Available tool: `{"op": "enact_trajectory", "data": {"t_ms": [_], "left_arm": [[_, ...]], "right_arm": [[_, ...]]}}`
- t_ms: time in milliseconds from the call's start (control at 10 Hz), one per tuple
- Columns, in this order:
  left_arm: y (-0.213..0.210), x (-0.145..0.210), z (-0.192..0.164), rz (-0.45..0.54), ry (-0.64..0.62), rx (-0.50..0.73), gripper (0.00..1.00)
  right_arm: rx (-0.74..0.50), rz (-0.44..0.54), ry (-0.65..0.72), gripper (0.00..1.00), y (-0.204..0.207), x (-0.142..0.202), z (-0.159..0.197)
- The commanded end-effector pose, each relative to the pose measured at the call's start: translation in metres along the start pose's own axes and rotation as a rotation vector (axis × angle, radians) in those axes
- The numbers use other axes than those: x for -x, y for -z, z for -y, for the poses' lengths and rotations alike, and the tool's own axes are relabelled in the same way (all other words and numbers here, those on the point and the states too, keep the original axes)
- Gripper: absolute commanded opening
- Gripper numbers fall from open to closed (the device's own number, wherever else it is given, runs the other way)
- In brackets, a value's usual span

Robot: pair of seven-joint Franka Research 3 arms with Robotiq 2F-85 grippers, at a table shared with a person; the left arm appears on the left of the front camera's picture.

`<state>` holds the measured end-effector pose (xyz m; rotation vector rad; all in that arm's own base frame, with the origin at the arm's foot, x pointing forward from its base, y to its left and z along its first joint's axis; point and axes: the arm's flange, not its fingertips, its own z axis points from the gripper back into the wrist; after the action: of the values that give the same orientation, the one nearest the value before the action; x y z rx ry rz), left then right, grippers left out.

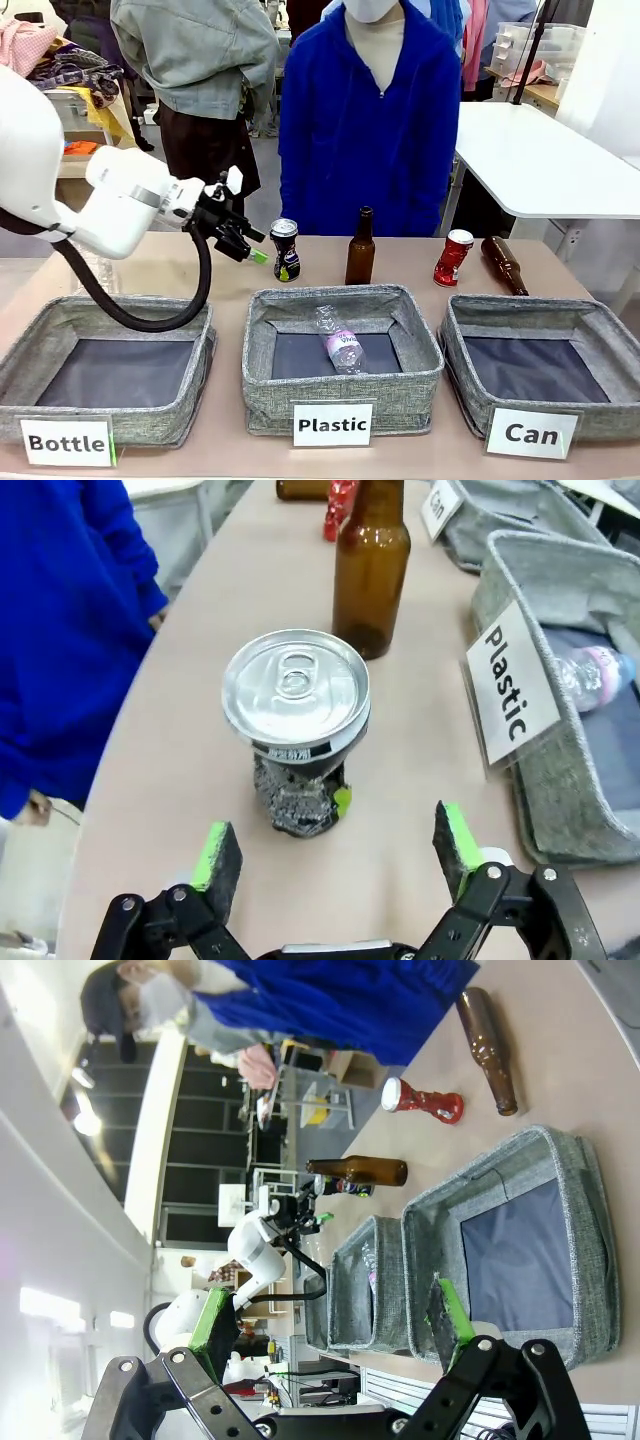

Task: Sort the can waste into the basket.
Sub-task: Pick up the can waste from the table and place it in the right Fabric basket.

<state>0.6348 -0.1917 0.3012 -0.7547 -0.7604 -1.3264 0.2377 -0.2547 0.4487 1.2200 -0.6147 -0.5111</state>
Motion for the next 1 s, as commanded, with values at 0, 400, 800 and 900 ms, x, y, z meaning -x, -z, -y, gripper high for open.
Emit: {"op": "enact_trajectory", "data": {"t_ms": [0,400,800,900], "left_arm": [[0.015,-0.002,-0.011,-0.026,-0.032,0.043,1.0],[0.037,-0.002,-0.018,-0.001,-0.037,0.047,1.0],[0.051,-0.004,-0.025,0.043,0.008,0.024,1.0],[0.05,-0.002,-0.026,0.049,0.023,0.013,1.0]], "right_arm": [[-0.025,0.01,-0.026,1.0,0.0,-0.003,0.0],[-0.025,0.01,-0.026,1.0,0.0,-0.003,0.0],[-0.025,0.01,-0.026,1.0,0.0,-0.003,0.0],[-0.025,0.01,-0.026,1.0,0.0,-0.003,0.0]]}}
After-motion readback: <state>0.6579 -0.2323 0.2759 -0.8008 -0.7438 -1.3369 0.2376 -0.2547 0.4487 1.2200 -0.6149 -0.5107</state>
